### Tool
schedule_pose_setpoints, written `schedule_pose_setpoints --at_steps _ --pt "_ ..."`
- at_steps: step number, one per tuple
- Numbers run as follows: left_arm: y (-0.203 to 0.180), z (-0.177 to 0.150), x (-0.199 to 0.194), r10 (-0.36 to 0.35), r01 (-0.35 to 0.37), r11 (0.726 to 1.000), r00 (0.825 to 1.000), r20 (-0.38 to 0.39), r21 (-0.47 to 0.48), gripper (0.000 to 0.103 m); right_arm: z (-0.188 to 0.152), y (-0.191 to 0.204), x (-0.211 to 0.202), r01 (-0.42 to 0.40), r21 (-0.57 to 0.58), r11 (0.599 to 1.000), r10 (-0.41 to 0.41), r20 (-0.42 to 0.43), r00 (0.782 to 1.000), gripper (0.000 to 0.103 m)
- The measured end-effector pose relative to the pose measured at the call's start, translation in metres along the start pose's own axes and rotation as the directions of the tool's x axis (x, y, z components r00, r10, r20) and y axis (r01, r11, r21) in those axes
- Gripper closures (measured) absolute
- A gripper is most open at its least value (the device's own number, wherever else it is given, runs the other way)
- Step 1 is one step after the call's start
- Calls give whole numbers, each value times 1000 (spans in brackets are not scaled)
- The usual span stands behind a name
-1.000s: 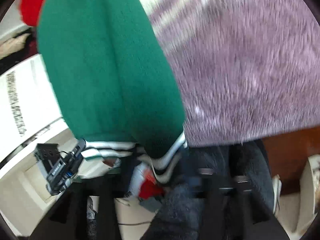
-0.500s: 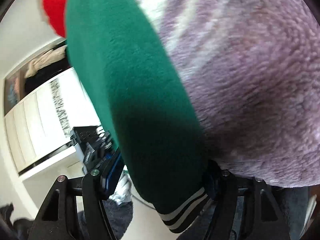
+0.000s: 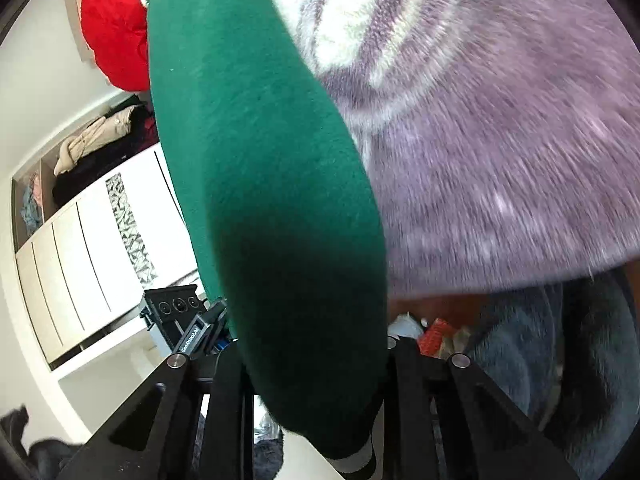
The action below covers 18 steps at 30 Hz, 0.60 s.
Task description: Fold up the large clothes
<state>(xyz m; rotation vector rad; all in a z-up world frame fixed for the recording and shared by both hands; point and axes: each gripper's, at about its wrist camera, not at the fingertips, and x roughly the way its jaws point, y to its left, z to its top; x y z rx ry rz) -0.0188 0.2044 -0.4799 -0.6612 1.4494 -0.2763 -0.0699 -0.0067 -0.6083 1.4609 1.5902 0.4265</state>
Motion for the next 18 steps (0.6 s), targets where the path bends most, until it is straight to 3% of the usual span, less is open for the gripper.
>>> schedule_pose_setpoints --at_steps 4,9,13,18 --pt "-18 21 -12 -46 46 999 999 -19 10 92 -13 14 -20 -22 -13 1000 21 -29 999 81" --pt "-36 75 -30 -156 156 988 987 31 10 92 12 65 -45 -98 -94 991 97 -19 995 81" --pt "-49 124 -40 -260 262 965 963 72 -9 91 58 131 -57 -178 -151 972 185 35 982 81" --pt "-81 208 -27 -280 279 960 952 120 31 91 120 193 -81 -208 -207 956 232 103 967 81"
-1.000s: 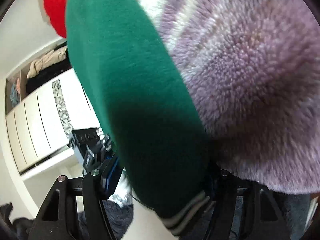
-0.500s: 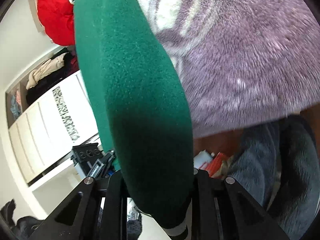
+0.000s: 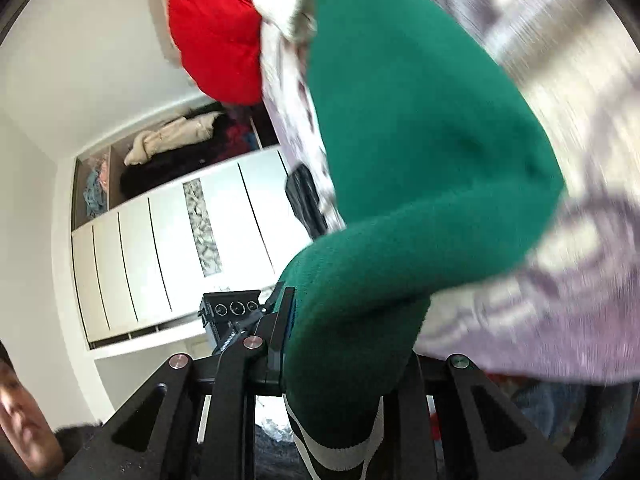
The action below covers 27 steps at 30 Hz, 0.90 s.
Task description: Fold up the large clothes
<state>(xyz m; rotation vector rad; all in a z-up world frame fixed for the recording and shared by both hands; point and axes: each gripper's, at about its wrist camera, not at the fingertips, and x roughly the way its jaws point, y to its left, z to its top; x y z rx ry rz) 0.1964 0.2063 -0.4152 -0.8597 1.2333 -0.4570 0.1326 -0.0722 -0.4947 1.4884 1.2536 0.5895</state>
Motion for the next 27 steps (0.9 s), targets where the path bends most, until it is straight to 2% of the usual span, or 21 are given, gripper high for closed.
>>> schedule_pose_setpoints --at_steps 4,6,8,10,11,13,14,16,17,19,22,25,27 --pt "11 68 48 3 -3 1000 1000 -2 -21 90 78 31 2 9 -2 1000 -9 91 996 81" --pt "26 98 73 8 -9 999 999 -35 -41 90 115 33 9 22 12 1000 -23 115 993 81" --pt "48 122 97 24 -33 994 996 -86 -107 90 157 33 22 53 48 997 -59 142 988 81" --pt "66 143 120 38 -68 981 986 -162 -183 89 188 24 37 76 95 993 -87 123 989 74" --pt "72 145 121 30 -67 976 984 -178 -209 89 200 18 44 87 133 987 -102 109 989 72" --pt "74 148 119 -2 -43 969 983 -181 -243 88 222 6 45 73 189 979 -92 95 991 60" --pt "72 148 117 -10 -36 967 984 -178 -252 87 228 9 44 43 202 978 -65 103 993 56" --pt "66 150 114 -25 -22 966 984 -178 -256 86 232 10 44 -14 211 977 -12 120 993 38" --pt "64 153 113 -26 -19 968 984 -175 -250 85 233 12 42 -39 212 976 11 133 991 35" --pt "59 159 114 -24 -25 965 983 -183 -259 83 232 16 41 -48 217 975 15 152 988 33" --pt "59 165 110 -61 -4 954 977 -204 -301 81 226 17 40 -73 265 961 25 182 983 33" --pt "59 165 105 -107 40 952 973 -205 -305 79 220 17 35 -177 312 933 114 209 971 33" --pt "59 165 103 -118 52 956 969 -219 -288 77 219 17 34 -203 326 924 140 204 969 33"
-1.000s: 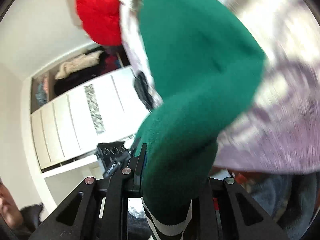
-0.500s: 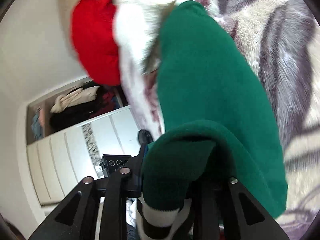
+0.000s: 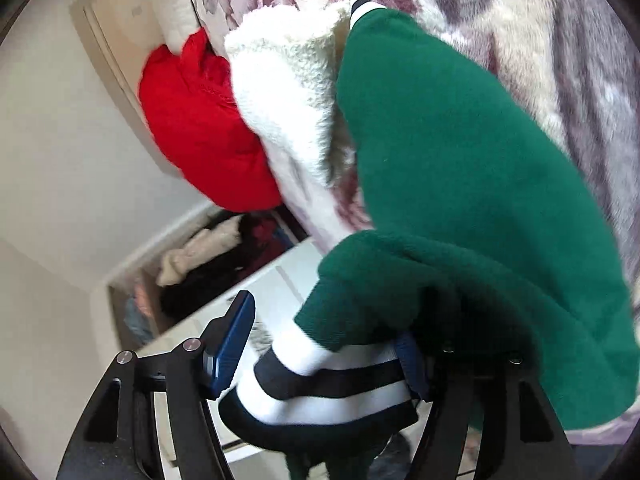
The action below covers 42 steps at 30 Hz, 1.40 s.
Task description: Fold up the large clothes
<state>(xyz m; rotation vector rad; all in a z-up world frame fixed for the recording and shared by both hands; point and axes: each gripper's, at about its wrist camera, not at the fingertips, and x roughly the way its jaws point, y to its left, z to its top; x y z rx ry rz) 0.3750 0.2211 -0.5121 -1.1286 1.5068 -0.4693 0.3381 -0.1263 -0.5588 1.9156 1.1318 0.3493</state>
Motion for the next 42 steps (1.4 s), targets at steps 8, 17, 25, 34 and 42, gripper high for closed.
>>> schedule_pose_setpoints --at_steps 8,17,25,34,42 --pt "-29 7 26 138 -130 937 990 -2 323 57 16 -2 -4 25 -2 1000 -25 32 999 31" --pt "-10 19 3 -57 43 970 997 53 239 38 40 13 -14 9 -51 999 -2 121 993 27" --pt "-34 22 -26 26 -120 946 954 299 302 25 28 42 -18 357 -284 890 -307 205 929 27" --pt "-40 -23 -28 236 -412 853 853 465 322 25 30 39 1 656 -482 581 -611 274 743 27" --pt "30 -97 -28 292 -387 921 752 591 36 25 100 -7 43 580 -596 556 -681 73 728 2"
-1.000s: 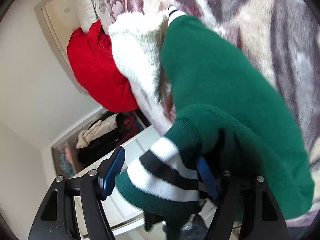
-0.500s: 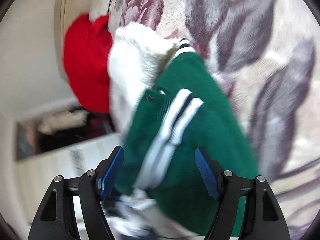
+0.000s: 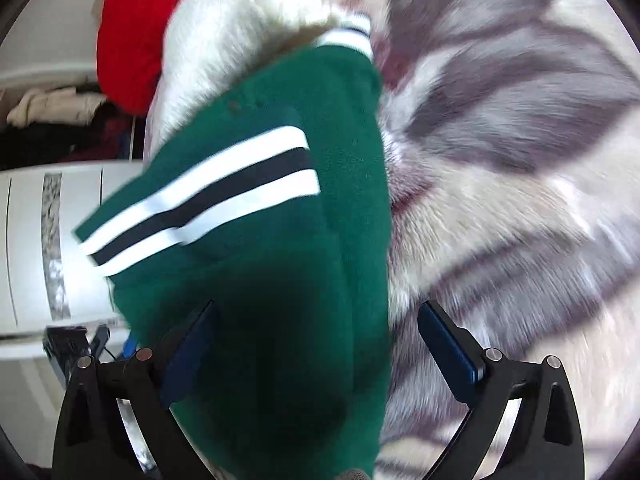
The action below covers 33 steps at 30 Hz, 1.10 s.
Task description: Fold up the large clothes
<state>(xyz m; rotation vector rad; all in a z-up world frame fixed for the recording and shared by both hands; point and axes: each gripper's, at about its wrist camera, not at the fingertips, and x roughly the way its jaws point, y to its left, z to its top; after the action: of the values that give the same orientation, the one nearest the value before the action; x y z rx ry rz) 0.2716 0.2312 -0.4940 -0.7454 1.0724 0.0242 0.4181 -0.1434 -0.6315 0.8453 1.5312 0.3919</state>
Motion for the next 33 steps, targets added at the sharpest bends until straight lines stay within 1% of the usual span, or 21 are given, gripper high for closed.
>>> schedule_pose_setpoints --at_steps 4,6,8,9,10,11,12,13,14,16,17,18,20,22,23,25,27,29,31,32,33 --pt "20 -37 -22 80 -68 990 992 98 -123 25 28 -12 38 -137 -31 990 133 -103 986 0" --pt "26 -51 -25 110 -90 980 988 107 -179 25 37 -15 44 -194 -2 981 193 -110 975 0" --pt "31 -66 -26 126 -99 968 987 103 -232 25 40 -11 45 -249 -6 968 248 -90 965 1" --pt "33 -73 -27 141 -113 963 985 102 -246 25 38 -7 45 -250 -23 968 247 -86 965 15" --pt "32 -79 -30 155 -125 961 983 103 -247 25 34 -7 42 -236 -34 971 234 -61 970 41" --pt "32 -85 -34 169 -138 959 980 105 -248 25 27 -12 36 -229 2 973 229 -21 973 51" --pt "32 -90 -39 183 -151 956 977 107 -251 25 16 -23 27 -255 83 963 254 30 967 60" --pt "33 -94 -43 193 -161 954 975 106 -254 25 2 -35 15 -279 158 947 268 87 959 66" --pt "33 -97 -47 200 -168 952 974 104 -257 25 -17 -45 1 -305 213 928 276 154 949 67" --pt "35 -100 -57 215 -181 946 971 103 -269 25 -65 -66 -27 -361 336 870 271 284 919 68" --pt "35 -101 -61 220 -187 945 971 99 -269 25 -97 -78 -40 -388 410 825 254 344 904 68" --pt "35 -102 -66 220 -188 945 970 98 -267 25 -132 -89 -52 -411 480 775 228 394 890 68" --pt "33 -100 -76 212 -182 950 972 97 -254 25 -205 -108 -68 -459 618 638 184 457 870 68" --pt "30 -97 -79 206 -180 957 974 91 -229 25 -269 -121 -69 -454 708 541 161 442 882 64" --pt "29 -95 -78 204 -182 959 975 84 -217 25 -285 -127 -66 -431 729 531 158 415 896 60" --pt "22 -93 -75 204 -191 964 978 52 -185 25 -300 -144 -59 -333 763 553 143 308 941 37" --pt "13 -93 -75 191 -182 971 981 42 -157 25 -302 -159 -58 -231 780 582 142 182 973 35" --pt "-1 -96 -78 183 -179 976 983 29 -124 25 -302 -164 -77 -190 748 635 160 113 981 35" --pt "-18 -101 -83 198 -197 975 980 0 -98 25 -299 -161 -105 -115 687 717 142 18 990 35" --pt "-23 -103 -85 199 -198 976 980 -3 -92 25 -298 -156 -122 -104 649 754 136 2 991 35" --pt "-32 -107 -87 213 -213 973 977 -6 -84 25 -295 -149 -138 -59 602 796 100 -35 994 33"
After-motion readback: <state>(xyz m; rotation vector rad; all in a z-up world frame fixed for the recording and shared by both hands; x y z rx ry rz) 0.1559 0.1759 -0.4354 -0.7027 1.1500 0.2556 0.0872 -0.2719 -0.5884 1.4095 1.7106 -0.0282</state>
